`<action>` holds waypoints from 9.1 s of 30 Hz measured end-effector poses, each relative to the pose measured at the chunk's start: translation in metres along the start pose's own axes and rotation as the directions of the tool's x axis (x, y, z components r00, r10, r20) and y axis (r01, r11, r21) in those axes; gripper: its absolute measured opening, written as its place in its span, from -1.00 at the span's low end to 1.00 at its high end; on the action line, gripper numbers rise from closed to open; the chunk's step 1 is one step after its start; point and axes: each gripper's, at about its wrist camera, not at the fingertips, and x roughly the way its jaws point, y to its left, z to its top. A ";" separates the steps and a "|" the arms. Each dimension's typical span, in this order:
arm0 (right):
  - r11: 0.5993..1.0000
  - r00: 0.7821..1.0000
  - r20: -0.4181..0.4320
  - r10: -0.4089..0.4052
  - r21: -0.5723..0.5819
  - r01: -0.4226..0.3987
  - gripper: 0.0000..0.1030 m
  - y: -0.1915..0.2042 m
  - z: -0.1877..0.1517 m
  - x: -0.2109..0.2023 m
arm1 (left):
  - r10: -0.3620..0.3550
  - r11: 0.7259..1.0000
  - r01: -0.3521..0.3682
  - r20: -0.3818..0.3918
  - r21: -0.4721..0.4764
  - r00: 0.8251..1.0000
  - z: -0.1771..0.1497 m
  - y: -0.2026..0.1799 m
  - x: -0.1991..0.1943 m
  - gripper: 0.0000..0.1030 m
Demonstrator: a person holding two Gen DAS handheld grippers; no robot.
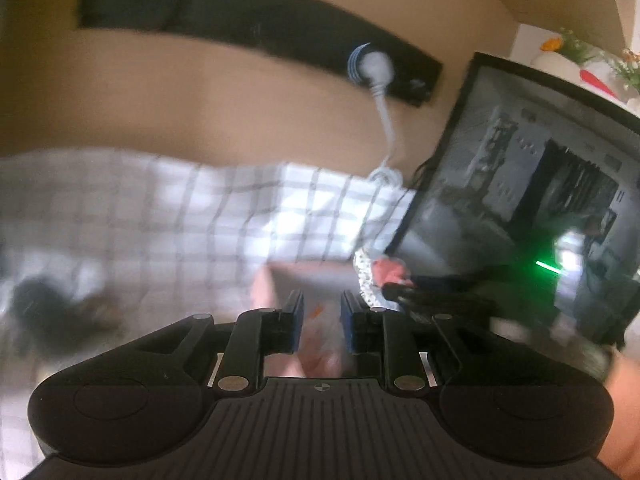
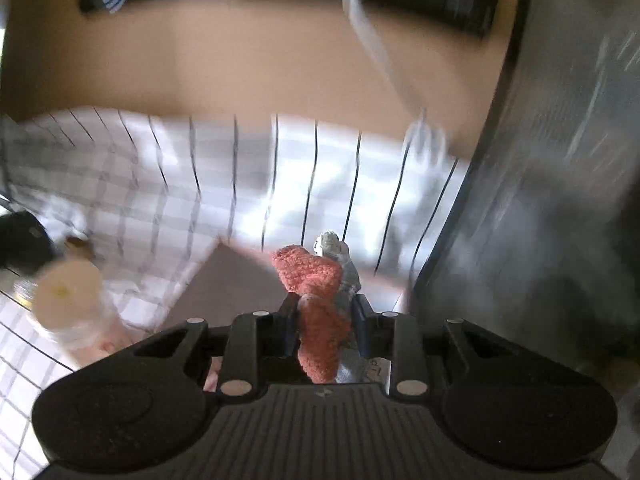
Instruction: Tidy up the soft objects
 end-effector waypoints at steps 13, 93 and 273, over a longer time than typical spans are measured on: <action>0.989 0.982 -0.121 0.146 0.027 -0.144 0.34 0.026 -0.025 0.042 | 0.197 0.961 -0.219 -0.135 -0.171 0.971 -0.083 0.072 -0.051 -0.56; 0.835 0.901 -0.091 0.424 -0.345 -0.428 0.72 0.181 -0.114 -0.061 | 0.355 0.934 -0.355 -0.160 0.031 0.921 -0.066 0.066 0.002 -0.51; 0.955 0.952 -0.178 0.250 0.206 -0.213 0.33 -0.001 -0.012 0.087 | 0.366 0.891 -0.381 -0.106 -0.245 0.925 -0.053 0.119 -0.063 -0.54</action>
